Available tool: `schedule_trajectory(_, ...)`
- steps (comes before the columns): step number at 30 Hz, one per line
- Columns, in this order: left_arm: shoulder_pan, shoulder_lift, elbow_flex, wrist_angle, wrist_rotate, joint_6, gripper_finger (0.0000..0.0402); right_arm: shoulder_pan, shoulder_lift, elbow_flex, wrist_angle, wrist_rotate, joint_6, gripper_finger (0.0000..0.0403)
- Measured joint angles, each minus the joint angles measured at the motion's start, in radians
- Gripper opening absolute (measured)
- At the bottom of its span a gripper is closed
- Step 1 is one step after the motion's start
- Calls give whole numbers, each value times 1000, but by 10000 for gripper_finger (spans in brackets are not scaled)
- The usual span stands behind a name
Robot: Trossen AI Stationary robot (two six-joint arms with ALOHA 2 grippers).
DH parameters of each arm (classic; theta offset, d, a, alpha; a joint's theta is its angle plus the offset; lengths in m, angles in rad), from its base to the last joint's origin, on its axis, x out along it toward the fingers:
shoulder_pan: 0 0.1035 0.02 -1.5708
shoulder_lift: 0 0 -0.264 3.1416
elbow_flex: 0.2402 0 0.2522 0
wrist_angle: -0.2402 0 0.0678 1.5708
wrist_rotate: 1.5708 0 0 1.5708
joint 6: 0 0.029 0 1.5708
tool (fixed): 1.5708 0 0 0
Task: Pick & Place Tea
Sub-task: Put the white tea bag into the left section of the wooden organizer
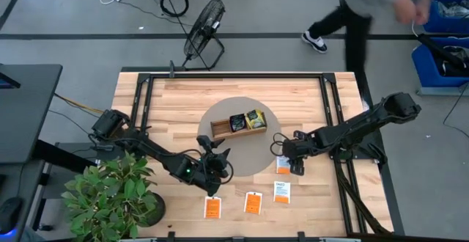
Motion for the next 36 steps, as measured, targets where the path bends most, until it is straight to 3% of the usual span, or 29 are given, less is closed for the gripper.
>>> schedule_trajectory(7,0,0,0,0,0,0,225,0,11,-46,64,10,2,206)
schedule_trajectory(14,0,0,0,-1,0,0,225,-1,18,-47,70,11,-9,171)
schedule_trajectory(26,0,0,0,0,0,0,225,-1,19,-47,81,-2,-14,11)
schedule_trajectory(36,0,0,0,1,0,-1,225,31,23,91,-87,-7,-39,2)
